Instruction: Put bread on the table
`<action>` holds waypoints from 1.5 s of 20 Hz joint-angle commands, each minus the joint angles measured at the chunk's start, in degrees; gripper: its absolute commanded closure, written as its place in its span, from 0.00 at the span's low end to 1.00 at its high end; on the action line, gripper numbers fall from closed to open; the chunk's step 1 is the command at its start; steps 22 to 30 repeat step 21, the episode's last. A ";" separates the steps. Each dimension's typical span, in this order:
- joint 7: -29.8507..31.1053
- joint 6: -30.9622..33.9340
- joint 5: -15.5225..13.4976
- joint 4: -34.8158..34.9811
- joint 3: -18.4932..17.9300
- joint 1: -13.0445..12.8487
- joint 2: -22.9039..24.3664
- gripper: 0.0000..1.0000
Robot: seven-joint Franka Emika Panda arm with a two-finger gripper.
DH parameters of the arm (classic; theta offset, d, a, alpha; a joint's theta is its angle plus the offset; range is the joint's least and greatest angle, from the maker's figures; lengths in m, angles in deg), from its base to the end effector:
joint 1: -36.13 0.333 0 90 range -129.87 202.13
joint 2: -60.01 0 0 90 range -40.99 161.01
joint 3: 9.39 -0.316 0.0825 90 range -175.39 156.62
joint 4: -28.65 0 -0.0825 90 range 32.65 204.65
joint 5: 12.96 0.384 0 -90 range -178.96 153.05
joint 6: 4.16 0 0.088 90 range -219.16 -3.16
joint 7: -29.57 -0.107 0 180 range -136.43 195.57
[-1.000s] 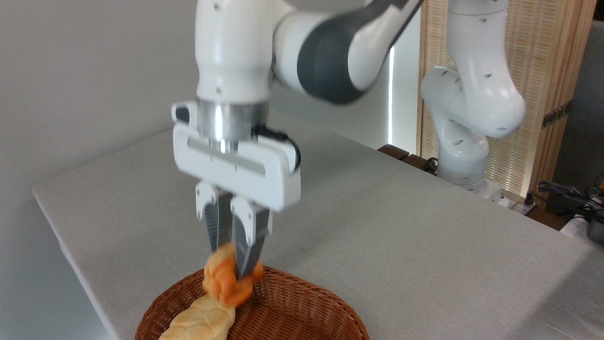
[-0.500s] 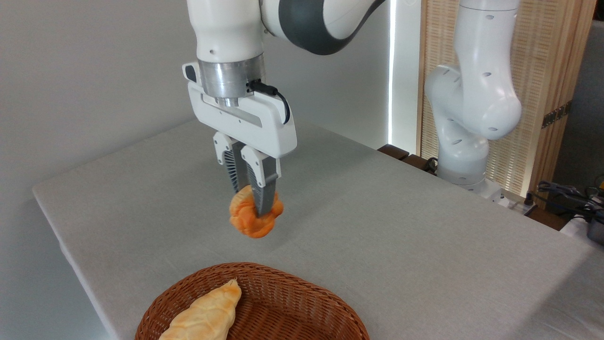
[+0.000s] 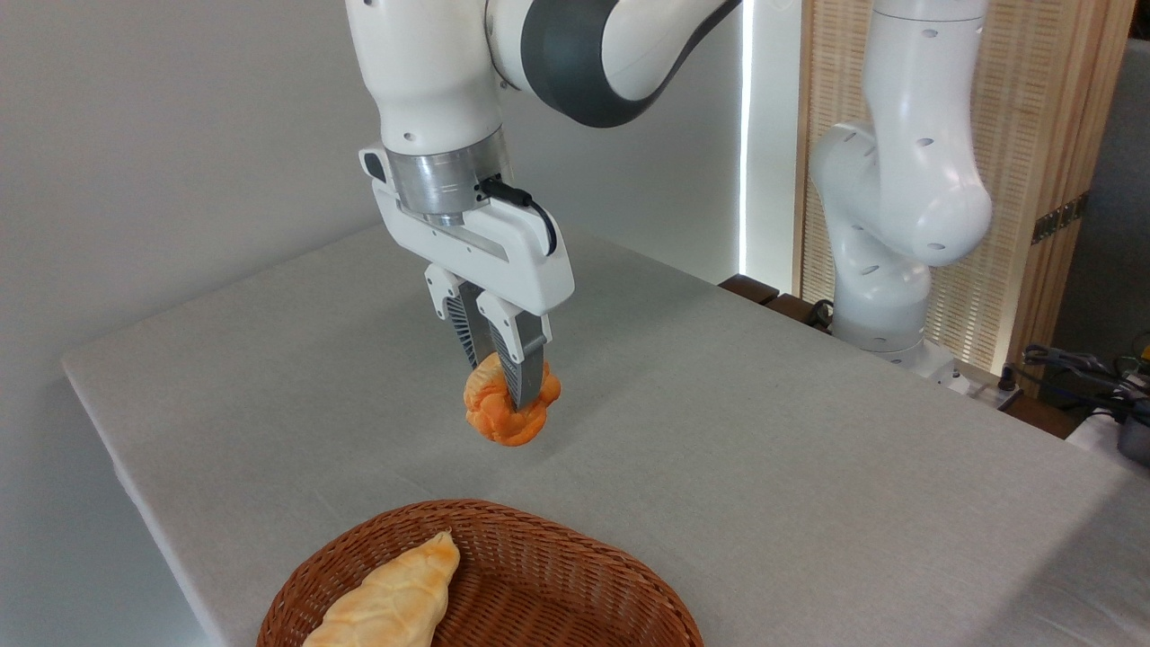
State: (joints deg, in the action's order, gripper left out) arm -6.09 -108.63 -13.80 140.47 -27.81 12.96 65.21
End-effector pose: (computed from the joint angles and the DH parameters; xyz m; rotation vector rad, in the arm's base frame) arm 0.5283 -0.0406 0.5117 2.8999 -1.0637 -0.0453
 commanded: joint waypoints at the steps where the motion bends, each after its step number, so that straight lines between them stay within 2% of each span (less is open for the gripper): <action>1: 0.15 1.20 -0.91 -0.29 -0.56 -0.47 0.07 0.00; 15: -0.02 1.11 -0.91 -0.81 -0.56 -0.47 0.07 0.00; 21: -0.28 0.23 -0.30 -7.74 -1.26 0.15 0.07 0.00; 30: -0.28 0.23 -0.30 -7.74 -1.26 0.15 0.07 0.00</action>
